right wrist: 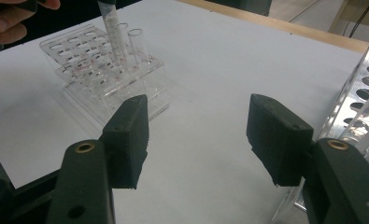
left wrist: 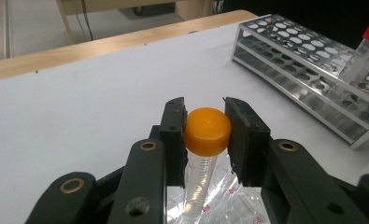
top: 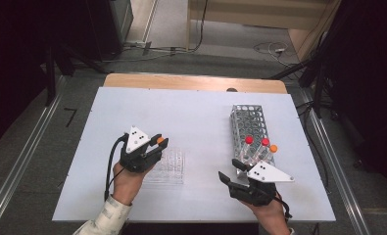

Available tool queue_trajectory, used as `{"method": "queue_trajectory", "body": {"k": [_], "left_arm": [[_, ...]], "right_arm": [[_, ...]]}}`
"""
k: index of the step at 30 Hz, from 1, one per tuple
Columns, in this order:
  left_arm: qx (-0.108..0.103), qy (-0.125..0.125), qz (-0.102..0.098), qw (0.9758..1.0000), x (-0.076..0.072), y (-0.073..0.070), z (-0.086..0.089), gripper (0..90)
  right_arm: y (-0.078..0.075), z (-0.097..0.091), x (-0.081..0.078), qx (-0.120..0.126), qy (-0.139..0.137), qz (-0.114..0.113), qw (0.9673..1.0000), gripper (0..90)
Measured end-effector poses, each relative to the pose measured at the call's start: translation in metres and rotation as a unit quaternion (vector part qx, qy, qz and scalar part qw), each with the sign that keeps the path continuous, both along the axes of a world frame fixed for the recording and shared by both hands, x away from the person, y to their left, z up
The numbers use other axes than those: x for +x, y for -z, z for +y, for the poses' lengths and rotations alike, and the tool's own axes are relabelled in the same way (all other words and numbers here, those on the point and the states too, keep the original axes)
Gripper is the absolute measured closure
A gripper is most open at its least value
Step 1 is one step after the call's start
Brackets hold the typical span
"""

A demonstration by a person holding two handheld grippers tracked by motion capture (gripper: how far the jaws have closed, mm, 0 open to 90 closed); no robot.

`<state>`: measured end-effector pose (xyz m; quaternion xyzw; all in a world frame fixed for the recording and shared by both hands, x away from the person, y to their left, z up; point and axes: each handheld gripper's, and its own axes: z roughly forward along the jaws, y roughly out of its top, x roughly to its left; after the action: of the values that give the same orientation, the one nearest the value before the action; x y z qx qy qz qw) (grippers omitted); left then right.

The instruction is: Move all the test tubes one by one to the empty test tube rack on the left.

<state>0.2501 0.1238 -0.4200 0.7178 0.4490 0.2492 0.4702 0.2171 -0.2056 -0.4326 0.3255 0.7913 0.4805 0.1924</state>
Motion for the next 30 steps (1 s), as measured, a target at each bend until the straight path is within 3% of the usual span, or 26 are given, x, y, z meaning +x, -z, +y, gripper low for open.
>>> {"method": "queue_trajectory", "body": {"k": [6,11,20,30], "left_arm": [[-0.005,-0.001,0.009,0.9999,0.001,0.003,0.000,65.8],[-0.023,-0.001,0.007,0.9997,-0.001,-0.001,0.003,62.7],[-0.054,-0.010,0.003,0.9985,-0.004,-0.008,0.007,37.7],[-0.050,-0.031,0.003,0.9983,-0.003,-0.009,0.013,30.4]], "right_arm": [[0.001,0.001,0.000,-0.002,0.001,0.002,1.0000,37.2],[0.000,0.000,0.000,-0.001,0.001,0.000,1.0000,37.2],[-0.002,-0.008,-0.001,0.004,0.014,-0.001,0.9999,35.8],[-0.006,-0.036,-0.001,0.014,0.051,-0.006,0.9986,35.3]]}}
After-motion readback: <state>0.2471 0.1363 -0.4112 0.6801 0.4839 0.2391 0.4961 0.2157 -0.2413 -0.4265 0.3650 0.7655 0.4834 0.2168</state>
